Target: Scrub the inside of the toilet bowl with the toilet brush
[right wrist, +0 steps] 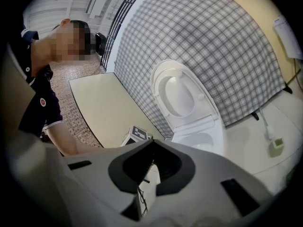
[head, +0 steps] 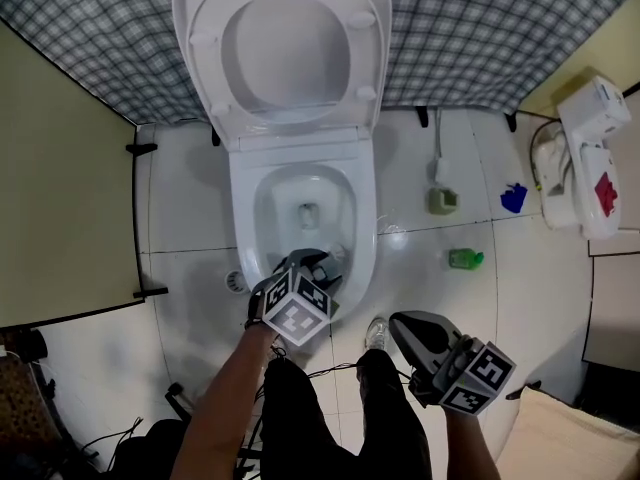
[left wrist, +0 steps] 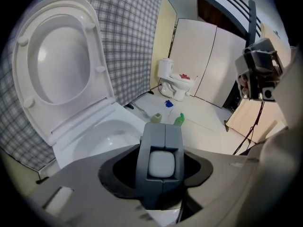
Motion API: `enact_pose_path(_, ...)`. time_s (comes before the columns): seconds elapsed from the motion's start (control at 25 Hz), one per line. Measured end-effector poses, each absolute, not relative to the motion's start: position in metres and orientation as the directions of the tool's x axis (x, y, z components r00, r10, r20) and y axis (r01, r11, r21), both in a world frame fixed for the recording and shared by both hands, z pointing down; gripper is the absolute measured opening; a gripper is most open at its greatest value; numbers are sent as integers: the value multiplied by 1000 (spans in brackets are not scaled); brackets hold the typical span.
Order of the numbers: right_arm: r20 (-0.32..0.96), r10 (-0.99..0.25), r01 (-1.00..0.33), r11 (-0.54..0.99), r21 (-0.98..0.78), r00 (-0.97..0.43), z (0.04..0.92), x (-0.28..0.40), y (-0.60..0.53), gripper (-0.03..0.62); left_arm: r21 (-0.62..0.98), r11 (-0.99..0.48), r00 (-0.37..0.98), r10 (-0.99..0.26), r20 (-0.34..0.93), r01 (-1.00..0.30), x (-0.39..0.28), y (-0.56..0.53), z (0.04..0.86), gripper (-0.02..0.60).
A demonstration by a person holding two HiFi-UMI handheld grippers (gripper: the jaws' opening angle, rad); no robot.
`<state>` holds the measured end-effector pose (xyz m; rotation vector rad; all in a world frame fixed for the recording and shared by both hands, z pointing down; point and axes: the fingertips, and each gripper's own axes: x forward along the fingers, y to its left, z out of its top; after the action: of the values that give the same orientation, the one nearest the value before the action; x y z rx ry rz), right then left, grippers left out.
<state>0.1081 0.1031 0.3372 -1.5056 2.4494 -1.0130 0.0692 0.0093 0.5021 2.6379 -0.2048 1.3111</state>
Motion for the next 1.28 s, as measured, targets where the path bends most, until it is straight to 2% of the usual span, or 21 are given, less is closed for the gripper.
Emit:
enact_pose_path(0.2,245,-825,-761,299,-576,-509,354,109,96,0,17,-979,525,-93,846,-201,70,-14,542,213)
enact_pose_path(0.4,221,-835,-762,308,-570,-503,366,112,82,0,19,-978,518,-94,850,-209,59,-31,554,215)
enact_pose_path(0.68,178,-836,-753,349,-558,-519,366,102,65,0,176,-984,546,147,825,-1,41,24,487,213)
enact_pose_path(0.8,148,-852,-756,350,-554,-503,361,103,63,0,201,-978,539,194,820,45,43,47,476,213)
enact_pose_path(1.0,121,-871,-756,334,-563,-475,361,107,69,0,141,-989,518,147,843,52,54,43,489,213)
enact_pose_path(1.28,131,-877,-766,321,-557,-463,369,119,79,0,-11,-999,439,11,898,46,54,9,538,215)
